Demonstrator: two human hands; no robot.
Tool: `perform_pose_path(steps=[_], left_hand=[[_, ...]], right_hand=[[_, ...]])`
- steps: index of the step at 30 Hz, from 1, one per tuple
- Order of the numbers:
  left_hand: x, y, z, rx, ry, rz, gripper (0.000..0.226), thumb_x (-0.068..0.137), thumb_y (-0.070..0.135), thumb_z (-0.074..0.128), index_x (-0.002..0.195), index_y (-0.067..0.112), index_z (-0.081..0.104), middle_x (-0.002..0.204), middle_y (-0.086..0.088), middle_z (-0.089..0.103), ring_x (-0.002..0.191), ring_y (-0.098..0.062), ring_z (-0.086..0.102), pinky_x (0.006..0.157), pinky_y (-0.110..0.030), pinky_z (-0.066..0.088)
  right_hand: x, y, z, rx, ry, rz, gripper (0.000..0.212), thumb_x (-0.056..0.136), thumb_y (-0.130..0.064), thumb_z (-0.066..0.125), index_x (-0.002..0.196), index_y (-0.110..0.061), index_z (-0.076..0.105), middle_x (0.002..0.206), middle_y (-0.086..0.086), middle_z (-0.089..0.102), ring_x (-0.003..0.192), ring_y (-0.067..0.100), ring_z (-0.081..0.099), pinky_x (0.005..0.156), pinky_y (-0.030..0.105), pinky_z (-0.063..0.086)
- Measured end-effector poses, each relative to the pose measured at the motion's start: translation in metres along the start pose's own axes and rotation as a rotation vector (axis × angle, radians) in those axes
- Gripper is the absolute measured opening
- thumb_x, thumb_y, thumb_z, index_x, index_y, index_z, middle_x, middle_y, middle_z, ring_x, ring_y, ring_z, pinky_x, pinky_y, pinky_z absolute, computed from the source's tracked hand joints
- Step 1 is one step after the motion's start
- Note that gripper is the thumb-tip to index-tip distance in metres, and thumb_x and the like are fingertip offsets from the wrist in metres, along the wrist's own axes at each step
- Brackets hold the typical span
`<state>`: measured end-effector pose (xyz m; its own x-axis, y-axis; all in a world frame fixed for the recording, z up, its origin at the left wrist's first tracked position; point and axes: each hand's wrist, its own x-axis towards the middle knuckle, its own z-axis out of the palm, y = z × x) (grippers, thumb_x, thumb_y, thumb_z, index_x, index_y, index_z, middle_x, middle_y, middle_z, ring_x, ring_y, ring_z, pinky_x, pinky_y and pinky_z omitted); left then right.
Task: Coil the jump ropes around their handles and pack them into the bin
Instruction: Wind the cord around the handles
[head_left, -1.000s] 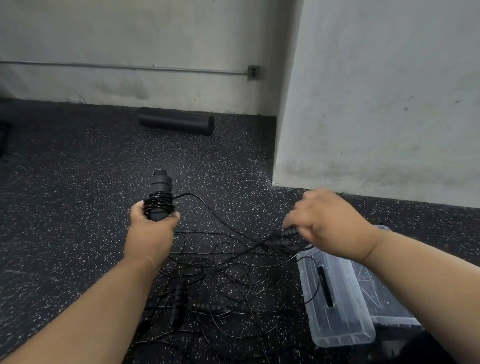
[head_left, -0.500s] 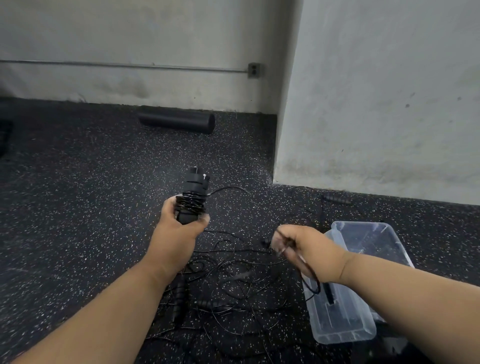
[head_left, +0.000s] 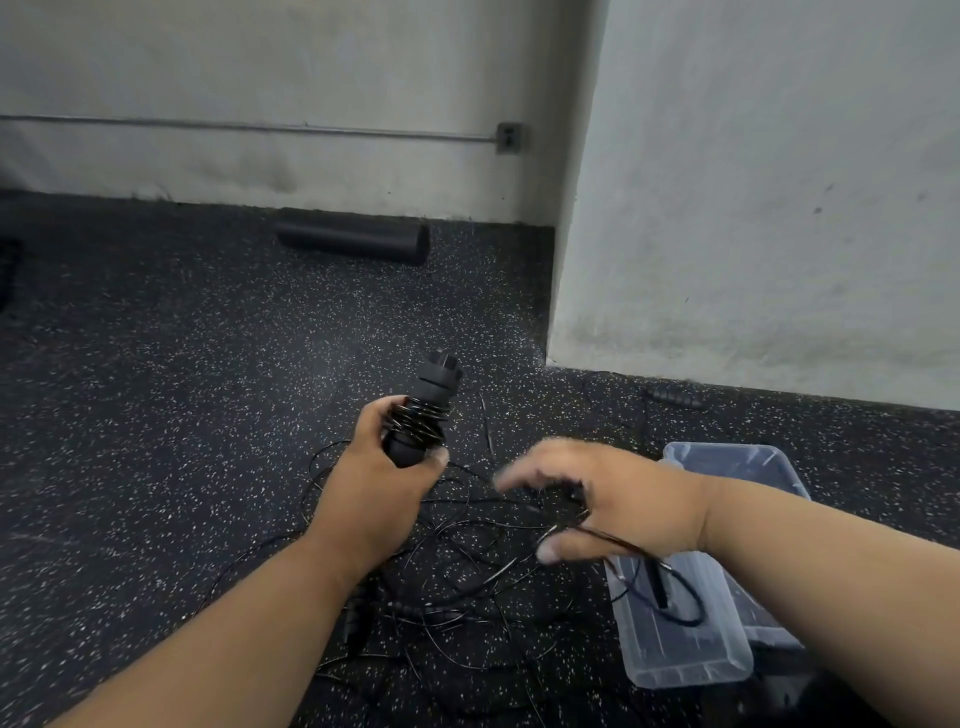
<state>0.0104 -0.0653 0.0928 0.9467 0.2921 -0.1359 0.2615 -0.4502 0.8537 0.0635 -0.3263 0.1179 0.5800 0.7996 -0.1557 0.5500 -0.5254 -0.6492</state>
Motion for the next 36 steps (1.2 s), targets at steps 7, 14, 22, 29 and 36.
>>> perform_pose_path(steps=[7,14,22,29,36], left_hand=[[0.006,-0.005,-0.007,0.141,0.117,-0.059,0.053,0.096,0.040,0.072,0.136,0.046,0.038,0.095,0.016,0.065,0.082,-0.009,0.062,0.067,-0.030,0.046],[0.011,-0.029,-0.005,0.602,-0.131,-0.127,0.062,0.090,0.039,0.069,0.142,0.040,0.035,0.101,0.007,0.069,0.087,-0.021,0.066,0.082,-0.037,0.055],[-0.014,-0.026,0.022,0.993,-0.645,0.152,0.052,0.088,0.034,0.066,0.135,0.037,0.044,0.104,0.008,0.069,0.093,-0.020,0.062,0.088,-0.038,0.057],[-0.048,-0.007,0.046,0.925,-0.892,0.428,0.055,0.084,0.020,0.065,0.125,0.050,0.045,0.103,0.006,0.067,0.096,-0.025,0.066,0.086,-0.046,0.059],[-0.054,-0.013,0.054,0.993,-0.940,0.405,0.050,0.083,0.029,0.064,0.123,0.049,0.042,0.098,0.007,0.067,0.092,-0.025,0.067,0.084,-0.047,0.060]], right_hand=[[-0.011,-0.018,-0.012,0.167,-0.307,0.097,0.020,0.092,-0.019,0.080,0.106,-0.030,0.071,0.099,-0.024,0.068,0.089,-0.003,0.066,0.080,0.019,0.052],[-0.020,-0.010,-0.049,0.318,0.095,-0.138,0.027,0.094,0.005,0.062,0.080,-0.017,0.070,0.105,0.003,0.060,0.091,0.014,0.059,0.085,0.027,0.046],[0.002,-0.019,-0.036,1.065,0.103,-0.072,0.028,0.074,0.007,0.053,0.072,-0.015,0.070,0.062,0.007,0.059,0.059,0.019,0.059,0.076,0.041,0.053],[0.035,-0.020,-0.025,1.227,0.340,0.043,0.035,0.072,0.005,0.046,0.068,-0.020,0.071,0.067,0.004,0.059,0.068,0.016,0.038,0.061,0.030,0.027],[0.052,-0.038,-0.017,1.478,0.387,0.113,0.027,0.076,0.008,0.039,0.073,-0.016,0.052,0.069,0.006,0.054,0.055,0.011,0.039,0.055,0.026,0.021]])
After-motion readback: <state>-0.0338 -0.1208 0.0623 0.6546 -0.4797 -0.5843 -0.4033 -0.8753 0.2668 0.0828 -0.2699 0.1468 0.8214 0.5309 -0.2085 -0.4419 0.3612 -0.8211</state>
